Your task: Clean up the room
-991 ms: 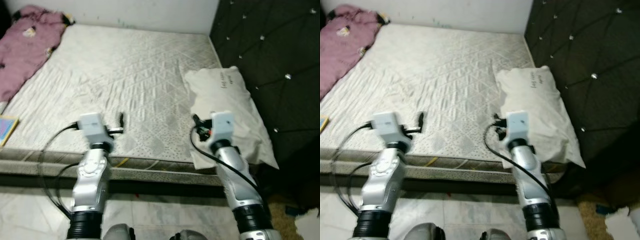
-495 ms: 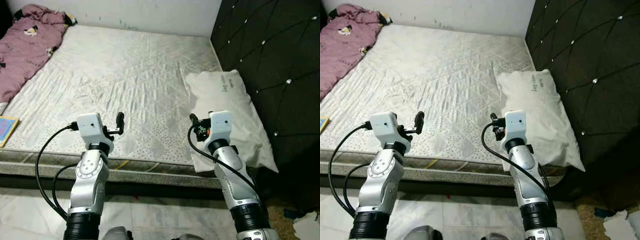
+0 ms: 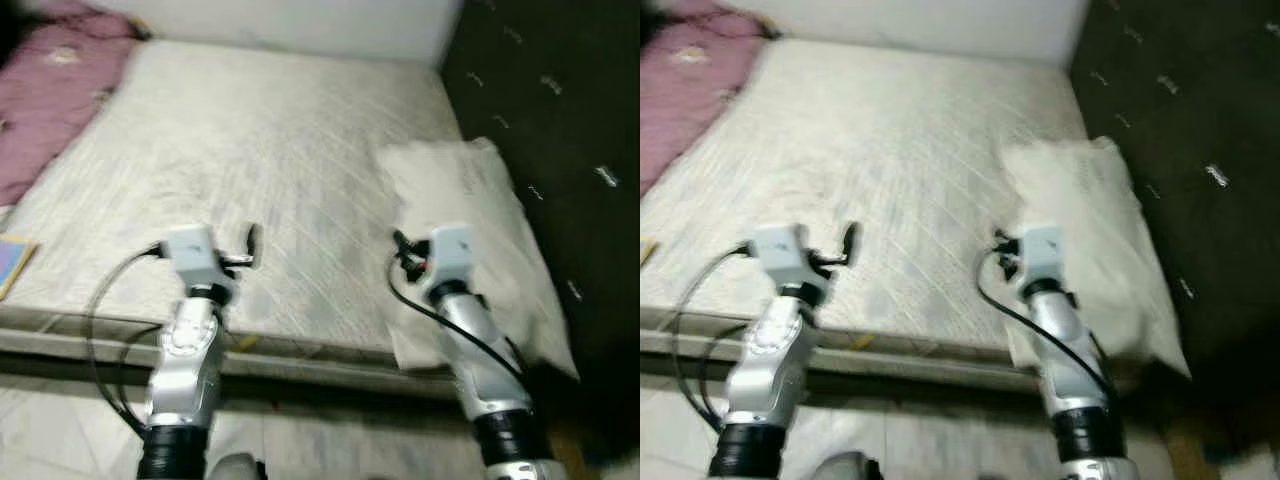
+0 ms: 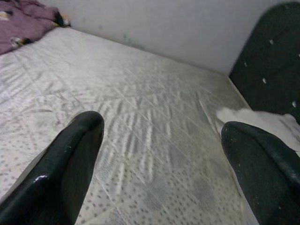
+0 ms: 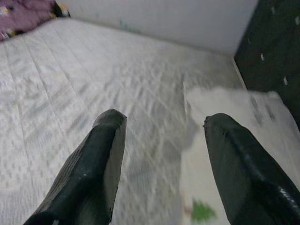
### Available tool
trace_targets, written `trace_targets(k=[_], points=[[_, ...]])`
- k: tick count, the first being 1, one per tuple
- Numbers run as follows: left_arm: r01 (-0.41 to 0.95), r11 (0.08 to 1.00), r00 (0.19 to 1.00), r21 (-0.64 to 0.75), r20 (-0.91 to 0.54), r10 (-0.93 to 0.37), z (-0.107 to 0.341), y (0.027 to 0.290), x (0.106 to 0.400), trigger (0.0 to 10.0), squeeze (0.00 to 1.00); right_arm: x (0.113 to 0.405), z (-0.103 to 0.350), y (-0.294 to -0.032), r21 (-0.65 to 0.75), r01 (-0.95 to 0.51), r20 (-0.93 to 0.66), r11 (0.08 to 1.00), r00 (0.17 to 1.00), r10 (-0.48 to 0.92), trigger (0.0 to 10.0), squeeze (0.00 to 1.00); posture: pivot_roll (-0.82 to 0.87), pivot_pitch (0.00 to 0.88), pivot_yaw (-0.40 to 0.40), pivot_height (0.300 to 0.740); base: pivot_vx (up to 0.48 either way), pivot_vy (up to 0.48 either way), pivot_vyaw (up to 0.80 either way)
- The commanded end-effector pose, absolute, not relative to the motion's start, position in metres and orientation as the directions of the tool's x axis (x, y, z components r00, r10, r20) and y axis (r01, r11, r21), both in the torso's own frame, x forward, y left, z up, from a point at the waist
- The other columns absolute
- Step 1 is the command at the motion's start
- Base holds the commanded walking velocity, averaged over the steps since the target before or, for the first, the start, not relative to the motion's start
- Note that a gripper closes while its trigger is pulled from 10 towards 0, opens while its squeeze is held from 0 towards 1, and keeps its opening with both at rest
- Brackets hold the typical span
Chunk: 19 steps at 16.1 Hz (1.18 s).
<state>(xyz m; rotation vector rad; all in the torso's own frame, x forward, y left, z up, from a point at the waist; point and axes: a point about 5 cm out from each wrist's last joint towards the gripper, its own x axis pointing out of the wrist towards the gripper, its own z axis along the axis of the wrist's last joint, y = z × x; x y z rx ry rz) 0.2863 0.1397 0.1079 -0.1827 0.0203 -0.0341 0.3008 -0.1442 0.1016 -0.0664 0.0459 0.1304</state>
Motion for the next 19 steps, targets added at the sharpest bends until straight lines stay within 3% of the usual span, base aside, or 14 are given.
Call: trace_targets(k=[1,9,13,19], points=[[0.015,0.985,1.0,-0.17,-0.02,-0.018,0.1083,0.1481,0.2852,10.0,0.0,0.302,0.1046,-0.136,-0.048,-0.152,-0.04,0.987,0.988,0.15,10.0,0.0,0.03,0.0,-0.054,0.74,0.337,0.0,0.0],[0.011,0.985,0.999,-0.171,-0.038,-0.018,0.1058,0.1481,0.2848,10.0,0.0,0.302,0.1042,-0.1356,-0.05,-0.15,-0.039,0.987,0.988,0.149,10.0,0.0,0.03,0.0,-0.049,0.74,0.329,0.0,0.0],[-0.016,0.982,0.999,-0.19,-0.047,0.007,0.105,0.1489,0.2867,10.0,0.0,0.3026,0.1031,-0.1361,-0.046,-0.146,-0.047,0.988,0.989,0.144,10.0,0.0,0.03,0.0,-0.049,0.74,0.0,0.0,-0.2],[0.003,0.979,0.999,-0.203,-0.038,-0.01,0.106,0.146,0.2878,10.0,0.0,0.304,0.1015,-0.1365,-0.049,-0.149,-0.057,0.988,0.988,0.146,10.0,0.0,0.03,0.0,-0.052,0.74,0.0,0.456,-0.62]])
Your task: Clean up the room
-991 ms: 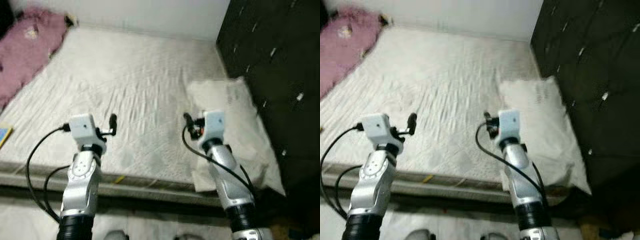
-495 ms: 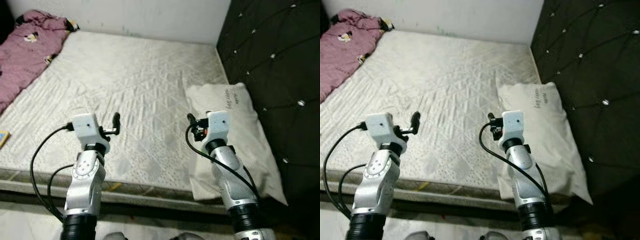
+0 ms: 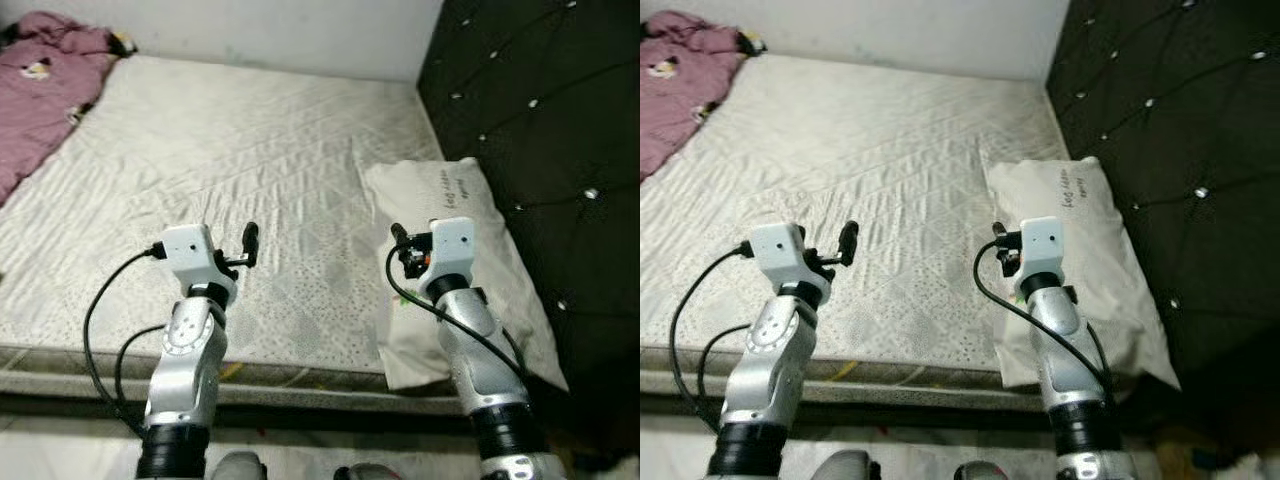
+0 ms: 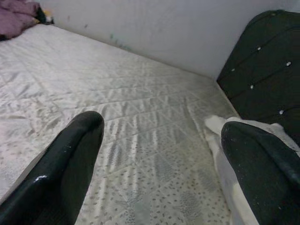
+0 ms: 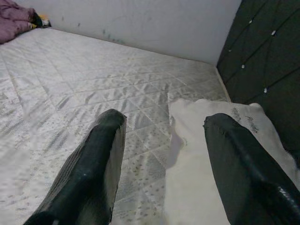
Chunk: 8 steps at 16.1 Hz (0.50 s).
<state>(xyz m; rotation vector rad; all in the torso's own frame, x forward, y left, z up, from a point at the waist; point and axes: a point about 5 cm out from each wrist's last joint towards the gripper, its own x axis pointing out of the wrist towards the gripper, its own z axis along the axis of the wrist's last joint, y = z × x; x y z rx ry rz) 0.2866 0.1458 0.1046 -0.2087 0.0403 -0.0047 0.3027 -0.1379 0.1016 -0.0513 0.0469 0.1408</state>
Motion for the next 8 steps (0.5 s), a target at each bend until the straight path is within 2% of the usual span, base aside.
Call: trace_targets(k=[1,8], points=[[0.003,0.979,0.999,-0.204,-0.037,-0.011,0.1059,0.1458,0.2878,10.0,0.0,0.3041,0.1014,-0.1365,-0.05,-0.15,-0.059,0.987,0.987,0.147,10.0,0.0,0.03,0.0,-0.052,0.74,0.0,0.48,0.0],[0.0,0.979,0.999,-0.206,-0.037,-0.008,0.1056,0.1446,0.2876,10.0,0.0,0.3042,0.1002,-0.1355,-0.054,-0.168,-0.066,0.984,0.984,0.165,10.0,0.0,0.03,0.0,-0.056,0.74,0.0,0.48,0.0]])
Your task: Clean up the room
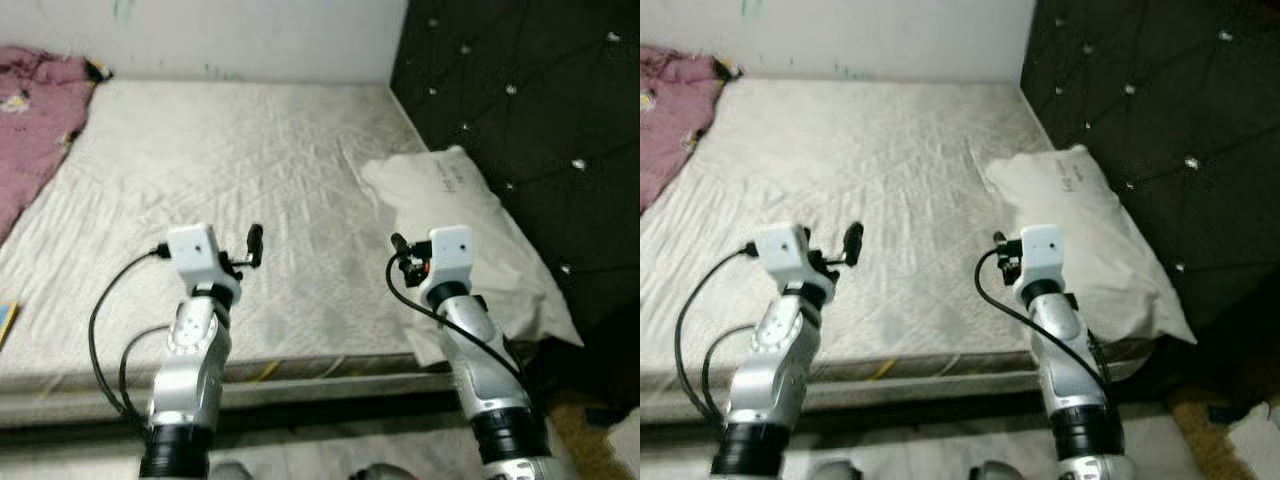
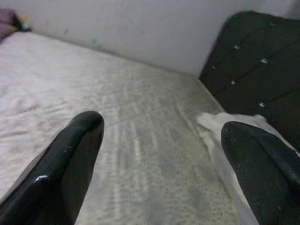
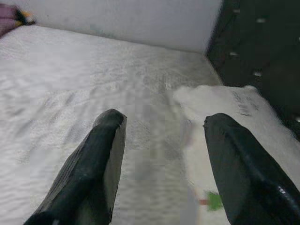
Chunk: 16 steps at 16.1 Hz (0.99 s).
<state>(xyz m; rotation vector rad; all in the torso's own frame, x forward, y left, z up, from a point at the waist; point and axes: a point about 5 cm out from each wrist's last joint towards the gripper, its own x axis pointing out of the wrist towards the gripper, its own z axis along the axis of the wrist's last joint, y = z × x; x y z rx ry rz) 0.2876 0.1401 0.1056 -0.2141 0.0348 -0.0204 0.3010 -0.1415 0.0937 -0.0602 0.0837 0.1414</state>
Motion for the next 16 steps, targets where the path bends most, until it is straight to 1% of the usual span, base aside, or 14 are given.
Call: trace_targets(k=[1,16], points=[[-0.001,0.979,0.999,-0.206,-0.037,-0.007,0.1057,0.1444,0.2875,10.0,0.0,0.3042,0.1,-0.1356,-0.053,-0.17,-0.069,0.984,0.984,0.166,10.0,0.0,0.03,0.0,-0.057,0.74,0.0,0.48,0.0],[-0.013,0.978,0.999,-0.21,-0.047,0.003,0.106,0.1469,0.29,10.0,0.0,0.3076,0.0997,-0.1341,-0.039,-0.177,-0.081,0.983,0.981,0.174,10.0,0.0,0.03,0.0,-0.056,0.74,0.0,0.479,0.0]])
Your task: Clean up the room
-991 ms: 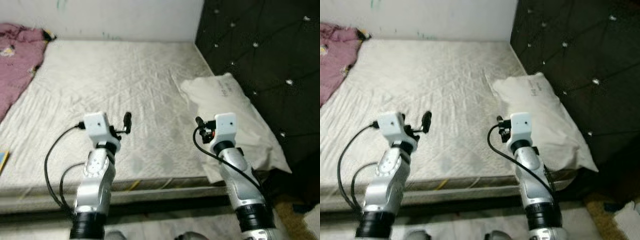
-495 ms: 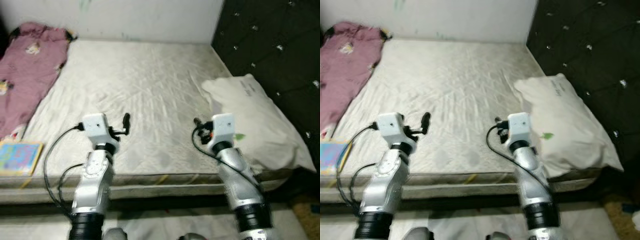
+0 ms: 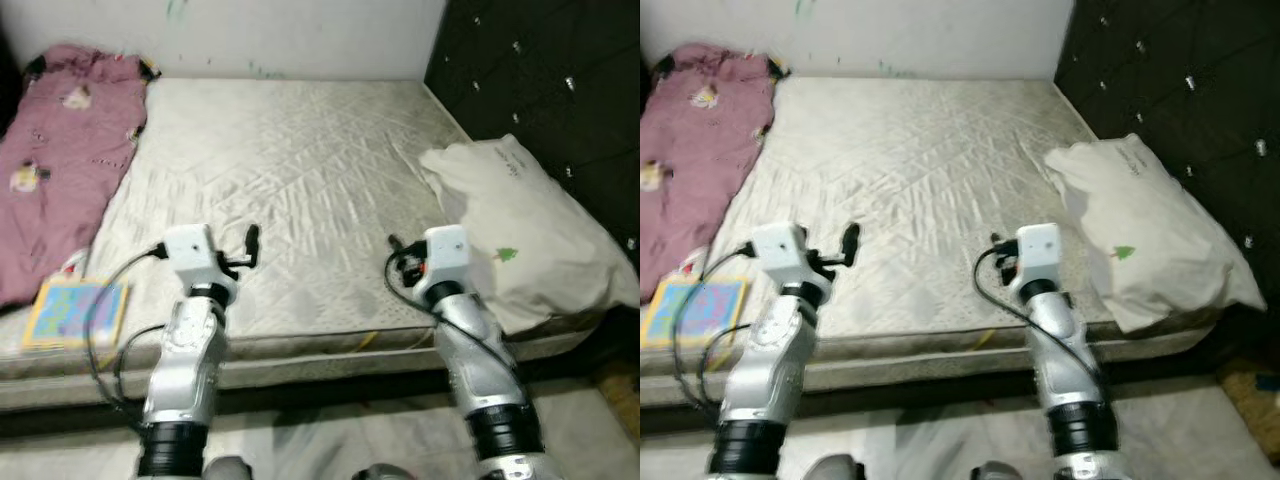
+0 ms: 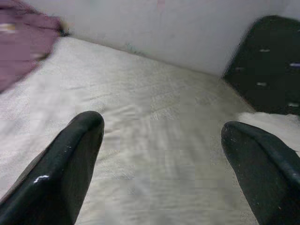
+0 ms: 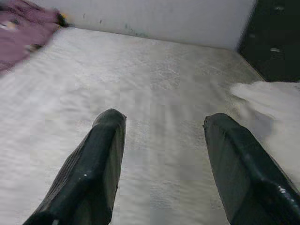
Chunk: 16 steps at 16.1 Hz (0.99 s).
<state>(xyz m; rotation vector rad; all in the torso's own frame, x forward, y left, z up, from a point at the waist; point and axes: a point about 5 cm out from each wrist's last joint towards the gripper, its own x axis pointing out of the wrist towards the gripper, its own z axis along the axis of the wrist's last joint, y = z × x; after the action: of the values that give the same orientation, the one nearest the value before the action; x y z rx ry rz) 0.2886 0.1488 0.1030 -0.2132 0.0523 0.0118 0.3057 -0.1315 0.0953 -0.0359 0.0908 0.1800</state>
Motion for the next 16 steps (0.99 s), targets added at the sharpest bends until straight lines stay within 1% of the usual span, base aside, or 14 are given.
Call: trace_targets(k=[1,4,6,16], points=[[-0.014,0.978,0.999,-0.21,-0.047,0.004,0.106,0.147,0.2901,10.0,0.0,0.3078,0.0997,-0.1341,-0.039,-0.178,-0.081,0.983,0.981,0.174,10.0,0.0,0.03,0.0,-0.056,0.74,0.0,0.476,0.0],[-0.012,0.978,1.0,-0.208,-0.03,0.006,0.1076,0.1469,0.2899,10.0,0.0,0.3078,0.0993,-0.1344,-0.038,-0.178,-0.081,0.983,0.981,0.175,10.0,0.0,0.03,0.0,-0.056,0.74,0.0,0.476,0.0],[0.0,0.979,1.0,-0.203,-0.009,-0.002,0.1096,0.1457,0.2889,10.0,0.0,0.3079,0.0991,-0.134,-0.038,-0.18,-0.083,0.983,0.981,0.176,10.0,0.0,0.03,0.0,-0.056,0.74,0.0,0.0,0.0],[0.003,0.98,1.0,-0.201,-0.008,-0.004,0.1097,0.1454,0.2888,10.0,0.0,0.3079,0.0991,-0.1339,-0.038,-0.18,-0.083,0.983,0.981,0.177,10.0,0.0,0.03,0.0,-0.056,0.74,0.0,0.0,0.0]])
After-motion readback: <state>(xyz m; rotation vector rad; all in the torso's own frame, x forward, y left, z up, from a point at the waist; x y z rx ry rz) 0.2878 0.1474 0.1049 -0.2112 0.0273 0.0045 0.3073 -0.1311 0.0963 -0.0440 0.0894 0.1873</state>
